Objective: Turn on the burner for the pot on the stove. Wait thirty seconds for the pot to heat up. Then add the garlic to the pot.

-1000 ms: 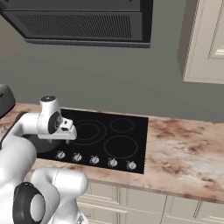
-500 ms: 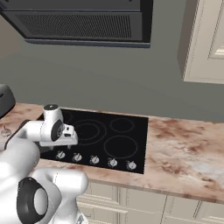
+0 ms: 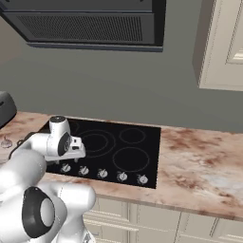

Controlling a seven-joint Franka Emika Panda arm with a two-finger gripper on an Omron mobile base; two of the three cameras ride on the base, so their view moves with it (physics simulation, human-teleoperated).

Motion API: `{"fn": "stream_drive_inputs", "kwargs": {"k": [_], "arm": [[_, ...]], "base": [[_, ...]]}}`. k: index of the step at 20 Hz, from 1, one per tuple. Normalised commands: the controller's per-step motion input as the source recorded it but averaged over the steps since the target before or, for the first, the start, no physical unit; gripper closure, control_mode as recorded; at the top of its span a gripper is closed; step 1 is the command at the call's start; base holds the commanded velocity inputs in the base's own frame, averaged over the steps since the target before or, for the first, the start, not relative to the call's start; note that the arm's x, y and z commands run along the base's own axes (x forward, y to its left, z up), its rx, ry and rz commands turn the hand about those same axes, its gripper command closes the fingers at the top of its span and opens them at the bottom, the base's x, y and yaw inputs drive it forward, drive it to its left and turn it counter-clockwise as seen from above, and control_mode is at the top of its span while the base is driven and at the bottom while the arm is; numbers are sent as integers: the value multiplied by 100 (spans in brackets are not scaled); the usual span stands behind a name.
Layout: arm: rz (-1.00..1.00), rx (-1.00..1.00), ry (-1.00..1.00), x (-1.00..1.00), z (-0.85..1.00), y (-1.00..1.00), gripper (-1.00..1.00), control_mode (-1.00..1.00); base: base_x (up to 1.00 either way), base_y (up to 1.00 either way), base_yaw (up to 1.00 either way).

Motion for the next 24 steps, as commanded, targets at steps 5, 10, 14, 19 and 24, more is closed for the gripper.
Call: {"fn": "stream_drive_inputs", "kwargs": {"k": [5,10,14,19,24], "arm": [[0,0,0,11,-3,8,-100,-100],[5,-1,0,8,-22,4,-100,-100],[14,0,0,0,-31,0,-100,-100],[11,0,0,0,-24,5,-100,-100],[5,-1,0,1,-22,15,-100,-100]], "base": [[0,0,0],[0,0,0],[0,0,0],[0,0,0],[0,0,0]]}}
